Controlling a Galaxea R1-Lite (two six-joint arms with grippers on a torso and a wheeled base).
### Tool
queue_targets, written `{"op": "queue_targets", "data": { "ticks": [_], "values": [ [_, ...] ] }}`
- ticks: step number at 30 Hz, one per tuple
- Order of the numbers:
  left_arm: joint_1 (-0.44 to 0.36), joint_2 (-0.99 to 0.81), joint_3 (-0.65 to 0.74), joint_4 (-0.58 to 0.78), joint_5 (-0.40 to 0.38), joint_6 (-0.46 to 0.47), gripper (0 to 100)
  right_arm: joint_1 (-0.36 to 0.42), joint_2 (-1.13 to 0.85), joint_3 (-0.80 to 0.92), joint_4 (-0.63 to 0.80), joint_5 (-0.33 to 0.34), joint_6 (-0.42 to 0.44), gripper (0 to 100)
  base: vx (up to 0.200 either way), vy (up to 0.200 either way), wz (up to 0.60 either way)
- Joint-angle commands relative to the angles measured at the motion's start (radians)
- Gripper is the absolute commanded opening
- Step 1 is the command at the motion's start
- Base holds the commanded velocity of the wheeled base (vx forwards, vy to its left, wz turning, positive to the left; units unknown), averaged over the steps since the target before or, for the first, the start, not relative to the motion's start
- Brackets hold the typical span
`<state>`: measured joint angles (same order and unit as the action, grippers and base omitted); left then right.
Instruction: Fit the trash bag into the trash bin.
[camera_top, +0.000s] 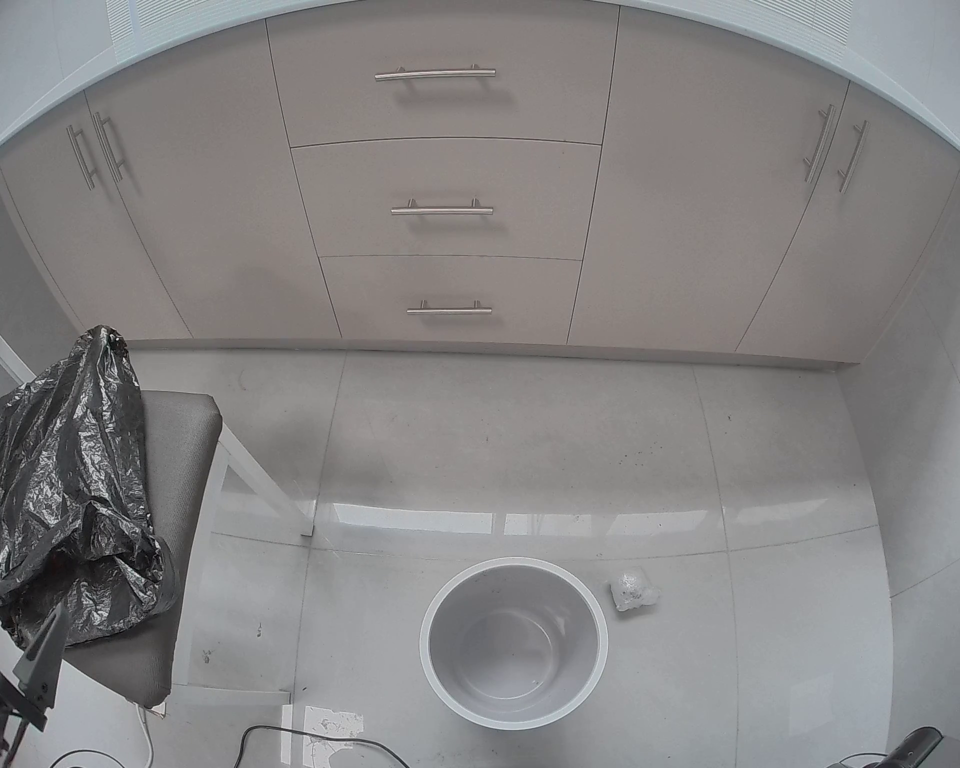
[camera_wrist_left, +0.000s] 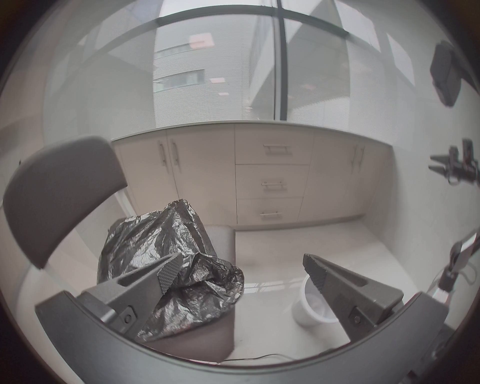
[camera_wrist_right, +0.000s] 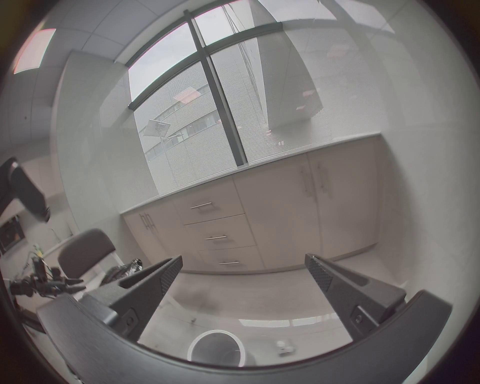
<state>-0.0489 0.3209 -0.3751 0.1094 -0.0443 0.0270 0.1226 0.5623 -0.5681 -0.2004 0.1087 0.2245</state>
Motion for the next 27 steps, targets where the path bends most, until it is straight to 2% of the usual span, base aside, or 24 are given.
{"op": "queue_targets", "data": {
  "ticks": [1,3,4,5,7,8,10,13,18,23,27],
  "values": [
    [0.046,0.601,-0.168,-0.079,0.001,0.424,100,0.167,0.703,-0.035,-0.438,0.078,0.185,100,0.000,0.000,0.00],
    [0.098,0.699,-0.183,-0.149,0.006,0.537,100,0.164,0.711,-0.035,-0.444,0.063,0.200,100,0.000,0.000,0.00],
    [0.098,0.699,-0.183,-0.149,0.006,0.537,100,0.164,0.711,-0.035,-0.444,0.063,0.200,100,0.000,0.000,0.00],
    [0.164,0.771,-0.197,-0.215,0.006,0.669,100,0.160,0.688,-0.036,-0.444,0.058,0.234,100,0.000,0.000,0.00],
    [0.225,0.816,-0.215,-0.237,-0.002,0.815,100,0.160,0.663,-0.036,-0.442,0.063,0.259,100,0.000,0.000,0.00],
    [0.233,0.822,-0.222,-0.237,-0.002,0.838,100,0.160,0.660,-0.036,-0.442,0.063,0.260,100,0.000,0.000,0.00],
    [0.288,0.880,-0.260,-0.235,0.001,1.013,100,0.160,0.653,-0.036,-0.444,0.062,0.260,100,0.000,0.000,0.00],
    [0.327,0.929,-0.291,-0.238,0.003,1.125,100,0.160,0.639,-0.036,-0.441,0.062,0.263,100,0.000,0.000,0.00],
    [0.340,0.977,-0.332,-0.234,0.003,1.143,100,0.147,0.626,-0.038,-0.441,0.065,0.269,100,0.000,0.000,0.00],
    [0.333,0.998,-0.323,-0.226,-0.002,1.185,100,0.147,0.637,-0.038,-0.444,0.066,0.269,100,0.000,0.000,0.00],
    [0.331,1.023,-0.321,-0.224,-0.006,1.183,100,0.146,0.645,-0.033,-0.441,0.065,0.271,100,0.000,0.000,0.00]
  ]
}}
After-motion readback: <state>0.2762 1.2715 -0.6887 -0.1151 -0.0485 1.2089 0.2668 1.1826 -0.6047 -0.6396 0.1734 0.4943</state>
